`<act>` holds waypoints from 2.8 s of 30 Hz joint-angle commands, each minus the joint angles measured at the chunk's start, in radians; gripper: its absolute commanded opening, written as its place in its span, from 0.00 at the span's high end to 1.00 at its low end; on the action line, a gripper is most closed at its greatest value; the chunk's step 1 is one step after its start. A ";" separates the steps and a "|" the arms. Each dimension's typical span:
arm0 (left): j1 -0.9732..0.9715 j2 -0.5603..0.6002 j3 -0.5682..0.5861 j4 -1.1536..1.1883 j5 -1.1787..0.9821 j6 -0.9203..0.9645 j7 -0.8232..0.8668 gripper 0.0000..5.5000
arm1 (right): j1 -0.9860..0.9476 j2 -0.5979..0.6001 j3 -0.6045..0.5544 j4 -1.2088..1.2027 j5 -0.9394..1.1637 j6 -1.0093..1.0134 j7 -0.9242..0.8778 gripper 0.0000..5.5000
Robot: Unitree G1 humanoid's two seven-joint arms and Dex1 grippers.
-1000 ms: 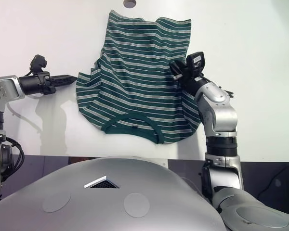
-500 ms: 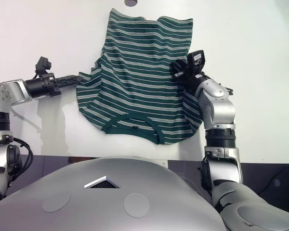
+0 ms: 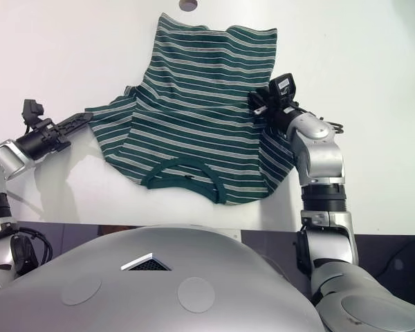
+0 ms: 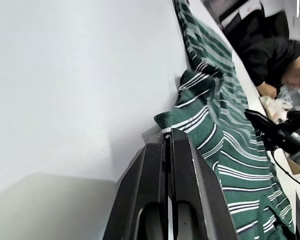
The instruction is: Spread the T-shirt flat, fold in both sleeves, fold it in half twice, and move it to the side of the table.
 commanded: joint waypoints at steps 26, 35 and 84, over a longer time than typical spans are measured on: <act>0.020 0.108 -0.590 -0.647 0.157 -0.037 0.049 0.80 | -0.027 -0.067 0.008 -0.020 -0.019 0.045 0.094 0.80; 0.078 0.228 -0.394 -0.756 0.091 -0.066 0.004 0.80 | 0.101 -0.118 -0.116 -0.271 0.146 0.219 0.147 0.80; -0.097 0.038 -0.416 -0.357 0.250 -0.153 0.112 1.00 | 0.238 -0.318 0.021 -0.508 0.357 0.269 0.461 1.00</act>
